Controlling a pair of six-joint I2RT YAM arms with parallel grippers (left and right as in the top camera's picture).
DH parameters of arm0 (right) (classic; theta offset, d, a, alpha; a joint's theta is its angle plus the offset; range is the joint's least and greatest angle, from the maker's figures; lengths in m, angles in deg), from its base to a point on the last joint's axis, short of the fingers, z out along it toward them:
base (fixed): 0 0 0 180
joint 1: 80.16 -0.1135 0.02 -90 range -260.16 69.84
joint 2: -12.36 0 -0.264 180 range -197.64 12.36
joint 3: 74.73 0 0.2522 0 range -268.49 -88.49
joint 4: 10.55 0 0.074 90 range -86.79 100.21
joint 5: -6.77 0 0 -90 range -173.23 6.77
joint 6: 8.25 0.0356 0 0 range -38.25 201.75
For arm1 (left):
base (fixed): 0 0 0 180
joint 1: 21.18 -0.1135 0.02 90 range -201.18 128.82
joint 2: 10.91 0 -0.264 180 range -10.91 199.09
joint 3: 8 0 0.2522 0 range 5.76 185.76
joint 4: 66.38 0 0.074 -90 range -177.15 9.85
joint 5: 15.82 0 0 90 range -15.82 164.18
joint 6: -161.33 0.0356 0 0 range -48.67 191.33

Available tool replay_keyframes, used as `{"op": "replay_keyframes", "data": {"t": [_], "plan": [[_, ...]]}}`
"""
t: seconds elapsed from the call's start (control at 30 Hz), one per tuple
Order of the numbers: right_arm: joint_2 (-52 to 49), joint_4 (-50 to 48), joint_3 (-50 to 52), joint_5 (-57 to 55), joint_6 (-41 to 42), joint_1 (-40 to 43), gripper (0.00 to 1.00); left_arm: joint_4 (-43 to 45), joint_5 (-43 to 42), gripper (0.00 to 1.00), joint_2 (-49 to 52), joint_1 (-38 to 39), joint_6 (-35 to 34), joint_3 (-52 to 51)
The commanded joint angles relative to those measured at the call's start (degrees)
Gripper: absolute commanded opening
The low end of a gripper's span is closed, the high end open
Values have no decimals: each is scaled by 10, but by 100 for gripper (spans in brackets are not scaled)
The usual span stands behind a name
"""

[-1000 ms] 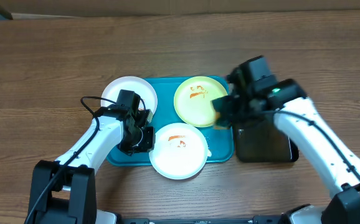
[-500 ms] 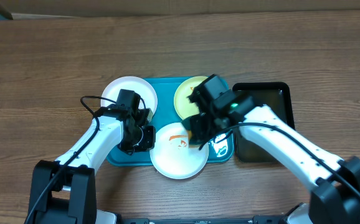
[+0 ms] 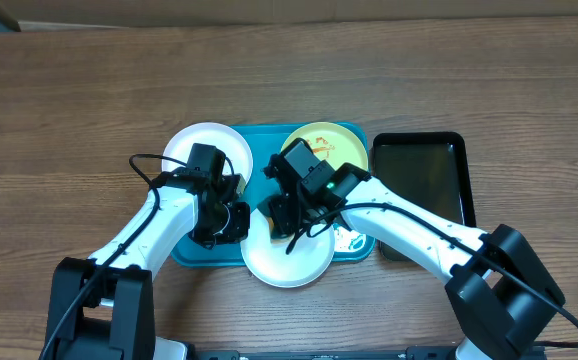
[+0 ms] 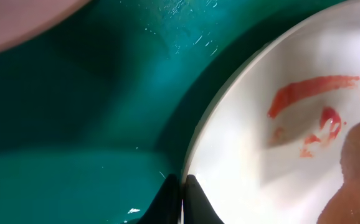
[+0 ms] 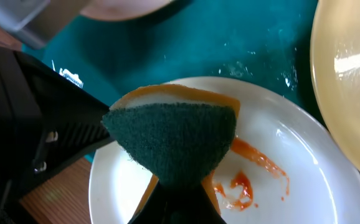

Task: Clean dirty plates on tray and stack at the side
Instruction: 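Scrub the front white plate with the sponge in the right gripper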

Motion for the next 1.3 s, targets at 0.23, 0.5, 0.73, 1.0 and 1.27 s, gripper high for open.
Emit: {"op": "replay_keyframes", "data": {"t": [0.23, 0.5, 0.73, 1.0, 1.27], "plan": [[-8, -30, -14, 23, 155, -3, 4, 4, -5, 4, 3, 2, -2, 3], [-40, -31, -10, 23, 212, -3, 4, 2, -5, 4, 3, 2, -2, 3], [-75, -47, -10, 57, 236, -3, 4, 2, -5, 4, 3, 2, -2, 3], [-97, 2, -10, 18, 237, 23, 4, -5, -4, 4, 3, 2, -2, 3], [-89, 115, -12, -14, 151, 95, 4, -12, 12, 4, 3, 2, -2, 3]]}}
